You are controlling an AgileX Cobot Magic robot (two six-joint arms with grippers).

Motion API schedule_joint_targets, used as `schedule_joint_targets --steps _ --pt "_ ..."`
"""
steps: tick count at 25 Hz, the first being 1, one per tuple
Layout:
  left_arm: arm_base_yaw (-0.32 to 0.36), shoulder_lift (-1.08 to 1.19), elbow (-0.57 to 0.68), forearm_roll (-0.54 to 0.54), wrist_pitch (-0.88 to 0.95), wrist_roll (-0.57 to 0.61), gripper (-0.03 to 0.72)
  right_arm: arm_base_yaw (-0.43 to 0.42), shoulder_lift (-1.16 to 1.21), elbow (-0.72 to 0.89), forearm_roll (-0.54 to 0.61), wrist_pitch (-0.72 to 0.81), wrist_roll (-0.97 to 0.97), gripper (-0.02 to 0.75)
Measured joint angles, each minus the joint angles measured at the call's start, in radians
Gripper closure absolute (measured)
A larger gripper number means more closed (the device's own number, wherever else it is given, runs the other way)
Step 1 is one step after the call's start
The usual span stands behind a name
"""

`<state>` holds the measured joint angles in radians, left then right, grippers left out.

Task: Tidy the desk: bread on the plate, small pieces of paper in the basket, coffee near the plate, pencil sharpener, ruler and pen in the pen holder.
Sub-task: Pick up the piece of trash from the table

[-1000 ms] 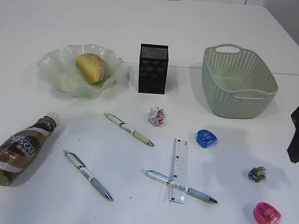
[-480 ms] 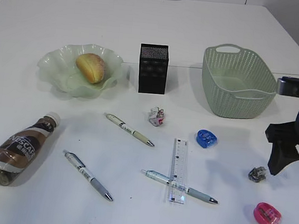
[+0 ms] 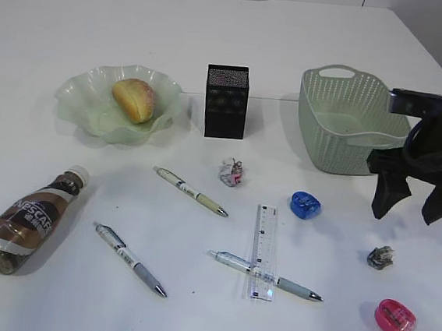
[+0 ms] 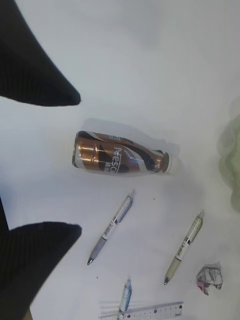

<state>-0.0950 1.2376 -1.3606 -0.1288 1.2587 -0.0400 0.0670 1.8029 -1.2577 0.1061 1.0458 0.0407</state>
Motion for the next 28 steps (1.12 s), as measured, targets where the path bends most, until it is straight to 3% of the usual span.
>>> schedule_joint_targets --steps 28 --pt "0.0 0.0 0.0 0.0 0.0 0.0 0.179 0.0 0.183 -0.02 0.015 0.031 0.0 0.172"
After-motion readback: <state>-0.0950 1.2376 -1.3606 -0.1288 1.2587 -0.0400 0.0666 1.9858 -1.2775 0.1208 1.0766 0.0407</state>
